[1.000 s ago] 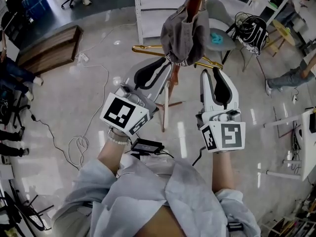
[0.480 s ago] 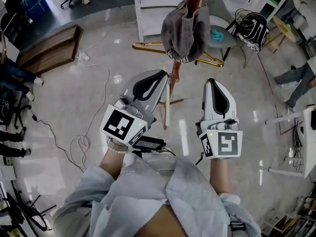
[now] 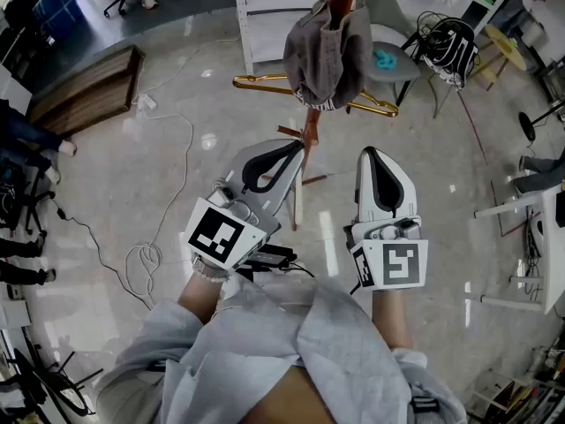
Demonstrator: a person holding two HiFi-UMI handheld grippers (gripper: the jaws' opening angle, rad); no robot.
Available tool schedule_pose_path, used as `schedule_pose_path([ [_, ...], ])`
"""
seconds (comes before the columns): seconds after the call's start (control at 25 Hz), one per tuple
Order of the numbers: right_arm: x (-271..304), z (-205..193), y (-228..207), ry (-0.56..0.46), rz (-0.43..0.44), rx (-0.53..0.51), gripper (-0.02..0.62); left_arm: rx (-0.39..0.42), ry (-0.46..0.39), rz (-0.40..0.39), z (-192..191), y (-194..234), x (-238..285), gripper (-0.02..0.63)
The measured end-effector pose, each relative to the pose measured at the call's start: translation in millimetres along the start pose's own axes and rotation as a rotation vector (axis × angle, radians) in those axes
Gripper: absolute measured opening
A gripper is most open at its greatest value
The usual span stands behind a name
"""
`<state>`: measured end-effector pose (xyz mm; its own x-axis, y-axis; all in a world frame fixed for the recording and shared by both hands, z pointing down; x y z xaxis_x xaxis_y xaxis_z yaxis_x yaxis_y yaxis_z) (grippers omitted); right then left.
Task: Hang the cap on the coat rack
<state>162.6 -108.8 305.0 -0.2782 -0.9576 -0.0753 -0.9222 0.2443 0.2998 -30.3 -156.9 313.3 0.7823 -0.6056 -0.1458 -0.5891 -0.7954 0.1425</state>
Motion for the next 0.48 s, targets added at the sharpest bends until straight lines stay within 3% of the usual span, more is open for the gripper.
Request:
schedule_pose_path([
  [0.08,-0.8,0.1,0.6,0.002,-0.001,-0.002,0.008,0.003,-0.029,-0.004,-0.6,1.5,0.0,0.012],
  [0.48,-5.5,4.0,0.3,-0.001,-0.001,-0.012,0.008,0.002,-0.016,-0.003,0.8,-1.9,-1.8,0.012],
])
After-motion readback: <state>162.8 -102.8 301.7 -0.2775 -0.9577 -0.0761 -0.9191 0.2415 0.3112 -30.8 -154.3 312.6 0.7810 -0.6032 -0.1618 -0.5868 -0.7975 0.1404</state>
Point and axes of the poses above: the fingertips, and each gripper's own axes: x forward along the fingers, y to its left, z out of its top, the point moved 9 cm from there along -x, backward along the fingers, and after that the axes turned 11 degrees about -x, right-handed, at the moved point
